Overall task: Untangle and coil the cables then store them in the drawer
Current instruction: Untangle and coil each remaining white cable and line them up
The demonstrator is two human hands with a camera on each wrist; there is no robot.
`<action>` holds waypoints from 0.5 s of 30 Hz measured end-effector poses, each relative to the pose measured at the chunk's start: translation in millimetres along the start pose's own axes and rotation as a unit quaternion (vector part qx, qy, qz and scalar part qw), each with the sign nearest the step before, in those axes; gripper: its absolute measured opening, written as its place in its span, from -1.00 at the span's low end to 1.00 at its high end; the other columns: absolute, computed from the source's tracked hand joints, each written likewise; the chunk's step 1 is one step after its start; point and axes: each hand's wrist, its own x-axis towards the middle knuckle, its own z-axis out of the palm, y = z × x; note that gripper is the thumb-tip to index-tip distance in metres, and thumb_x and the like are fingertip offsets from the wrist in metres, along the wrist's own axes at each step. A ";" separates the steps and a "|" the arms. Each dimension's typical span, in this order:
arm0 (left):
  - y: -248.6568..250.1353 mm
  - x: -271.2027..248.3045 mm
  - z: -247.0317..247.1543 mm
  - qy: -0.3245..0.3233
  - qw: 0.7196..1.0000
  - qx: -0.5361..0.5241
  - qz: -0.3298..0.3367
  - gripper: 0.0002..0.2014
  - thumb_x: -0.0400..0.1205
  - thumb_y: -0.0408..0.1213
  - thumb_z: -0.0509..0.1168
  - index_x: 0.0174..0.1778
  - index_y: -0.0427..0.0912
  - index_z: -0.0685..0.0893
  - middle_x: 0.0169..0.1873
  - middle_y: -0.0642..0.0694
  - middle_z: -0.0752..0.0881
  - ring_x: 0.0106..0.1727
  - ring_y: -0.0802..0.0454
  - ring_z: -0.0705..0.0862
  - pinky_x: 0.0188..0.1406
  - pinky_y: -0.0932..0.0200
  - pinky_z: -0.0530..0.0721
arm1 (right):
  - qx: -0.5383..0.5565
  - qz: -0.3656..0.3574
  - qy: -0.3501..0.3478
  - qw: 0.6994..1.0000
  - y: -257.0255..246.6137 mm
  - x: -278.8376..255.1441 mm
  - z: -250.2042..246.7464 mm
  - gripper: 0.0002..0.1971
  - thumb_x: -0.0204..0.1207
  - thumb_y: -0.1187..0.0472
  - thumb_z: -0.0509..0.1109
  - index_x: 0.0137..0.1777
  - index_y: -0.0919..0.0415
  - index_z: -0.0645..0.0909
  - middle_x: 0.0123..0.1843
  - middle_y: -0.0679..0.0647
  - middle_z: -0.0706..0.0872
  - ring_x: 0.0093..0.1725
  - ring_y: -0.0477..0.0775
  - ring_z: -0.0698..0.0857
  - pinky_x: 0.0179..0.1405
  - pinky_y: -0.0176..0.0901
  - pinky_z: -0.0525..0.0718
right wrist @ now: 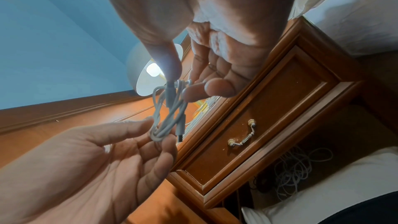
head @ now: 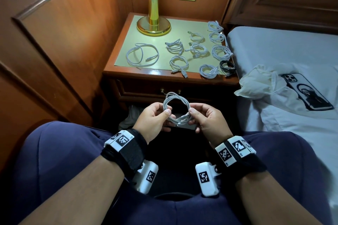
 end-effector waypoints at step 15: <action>55.4 48.3 -38.2 0.022 0.993 0.085 0.077 -0.83 0.78 -0.23 0.25 0.19 -0.19 0.68 0.03 -0.19 0.79 -0.18 -0.04 0.77 -0.32 0.11 0.73 | -0.043 -0.063 -0.014 0.997 -73.5 48.1 -6.5 -0.96 0.64 0.33 0.40 0.02 0.25 0.69 -0.26 0.13 0.74 -0.41 -0.02 0.70 -0.56 -0.20 0.65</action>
